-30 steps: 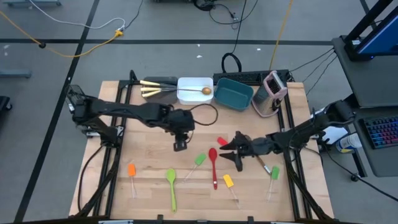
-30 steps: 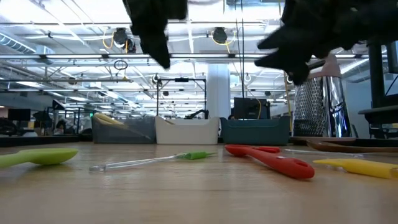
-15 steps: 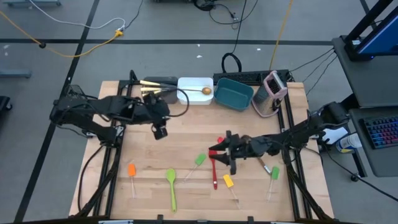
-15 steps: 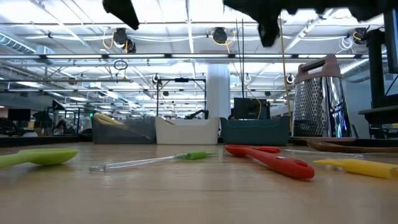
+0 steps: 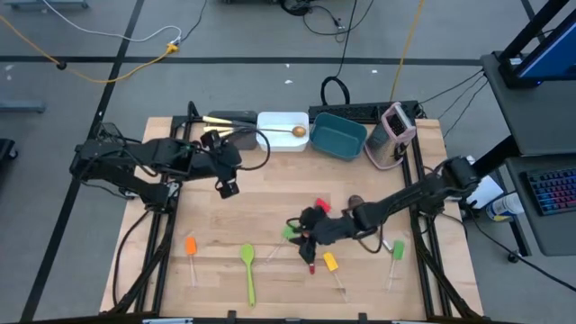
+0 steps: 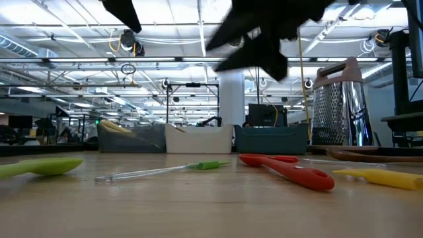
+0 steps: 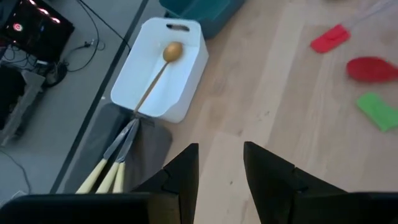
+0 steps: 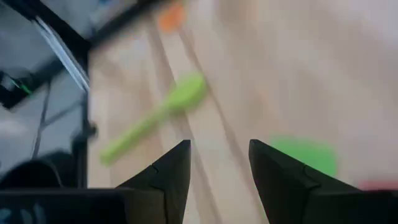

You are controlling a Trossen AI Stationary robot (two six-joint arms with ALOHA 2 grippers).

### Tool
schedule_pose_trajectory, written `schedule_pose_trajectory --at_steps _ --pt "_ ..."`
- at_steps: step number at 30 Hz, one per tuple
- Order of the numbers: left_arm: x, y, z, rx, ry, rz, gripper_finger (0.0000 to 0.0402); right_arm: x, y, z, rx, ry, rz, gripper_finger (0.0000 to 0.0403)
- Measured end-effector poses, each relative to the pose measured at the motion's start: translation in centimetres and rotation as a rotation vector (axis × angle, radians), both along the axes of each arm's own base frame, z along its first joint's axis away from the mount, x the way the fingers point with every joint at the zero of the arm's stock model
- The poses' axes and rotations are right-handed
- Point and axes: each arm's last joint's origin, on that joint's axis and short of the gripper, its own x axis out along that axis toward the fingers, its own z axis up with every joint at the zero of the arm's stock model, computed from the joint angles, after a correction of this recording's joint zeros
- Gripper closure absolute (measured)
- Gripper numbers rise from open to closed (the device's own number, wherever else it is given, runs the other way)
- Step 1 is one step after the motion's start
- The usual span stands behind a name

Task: Pick & Place Kitchen Items
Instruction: Put the red serving spoon into the white bin

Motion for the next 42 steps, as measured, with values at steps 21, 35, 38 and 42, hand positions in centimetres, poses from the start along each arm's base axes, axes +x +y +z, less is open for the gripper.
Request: schedule_pose_trajectory --at_steps 21,35,38,42 --pt "-0.1 0.0 -3.8 0.007 0.123 0.001 0.0270 -1.6 -0.5 -6.5 0.063 0.445 -0.212 0.0248" --pt "-0.1 0.0 -3.8 0.006 0.121 0.004 0.0270 -0.8 -0.5 -10.0 -0.096 0.395 -0.223 0.0252" --pt "-0.1 0.0 -3.8 0.004 0.119 0.006 0.0270 -0.9 -0.6 -10.1 -0.158 0.391 -0.214 0.0271" --pt "-0.1 0.0 -3.8 0.001 0.116 0.012 0.0270 -0.7 -0.9 -10.2 -0.169 0.386 -0.220 0.0315"
